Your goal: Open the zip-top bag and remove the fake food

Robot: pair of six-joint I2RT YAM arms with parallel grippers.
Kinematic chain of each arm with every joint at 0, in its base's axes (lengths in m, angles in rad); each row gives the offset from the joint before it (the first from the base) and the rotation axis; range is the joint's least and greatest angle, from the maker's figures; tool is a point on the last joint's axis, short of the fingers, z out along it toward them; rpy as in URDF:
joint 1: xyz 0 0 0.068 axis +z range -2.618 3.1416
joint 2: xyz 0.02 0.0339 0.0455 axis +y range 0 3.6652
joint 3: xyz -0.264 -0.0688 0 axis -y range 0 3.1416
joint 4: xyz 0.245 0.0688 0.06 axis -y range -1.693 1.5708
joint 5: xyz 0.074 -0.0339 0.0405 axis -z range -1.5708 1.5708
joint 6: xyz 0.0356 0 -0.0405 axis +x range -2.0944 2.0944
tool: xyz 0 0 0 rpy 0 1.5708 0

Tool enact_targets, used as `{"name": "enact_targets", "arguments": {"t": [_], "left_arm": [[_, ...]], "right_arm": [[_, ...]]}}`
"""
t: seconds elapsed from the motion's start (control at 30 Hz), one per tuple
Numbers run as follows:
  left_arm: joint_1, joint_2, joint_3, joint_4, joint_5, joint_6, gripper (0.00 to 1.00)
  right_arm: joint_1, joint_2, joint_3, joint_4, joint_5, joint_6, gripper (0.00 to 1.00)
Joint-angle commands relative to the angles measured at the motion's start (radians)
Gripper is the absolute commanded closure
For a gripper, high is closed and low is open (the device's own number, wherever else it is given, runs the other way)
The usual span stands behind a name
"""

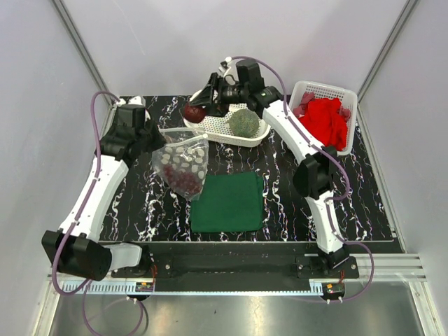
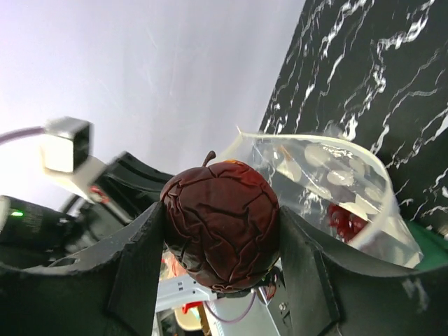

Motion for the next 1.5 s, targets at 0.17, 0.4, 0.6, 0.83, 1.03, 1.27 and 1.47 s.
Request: {"name": "enact_targets", "arguments": {"t": [0.17,0.4,0.6,0.83,1.03,1.27,1.47], "left_arm": [[0.032,0.008,0.119,-0.005,-0.038,0.096,1.00],[0.034,-0.025,0.123,-0.018,-0.110,0.145,1.00],[0.049,0.056,0.157,0.007,-0.038,0.148,1.00],[0.049,0.103,0.181,0.008,-0.038,0.164,1.00],[0.049,0.133,0.172,0.036,0.043,0.139,1.00],[0.047,0.143,0.185,0.047,0.068,0.133,1.00],[0.047,0.133,0.171,0.059,0.080,0.125,1.00]], "right_arm": [[-0.056,0.048,0.032,-0.101,0.071,-0.080,1.00],[-0.150,0.244,0.204,-0.257,0.210,-0.203,0.81],[-0.181,0.356,0.327,-0.365,0.284,-0.309,0.36],[-0.182,0.278,0.327,-0.447,0.321,-0.359,0.07],[-0.106,0.140,0.304,-0.524,0.301,-0.395,0.11],[0.095,0.126,0.372,-0.515,0.283,-0.430,0.29],[0.155,0.184,0.412,-0.484,0.246,-0.396,0.59]]}}
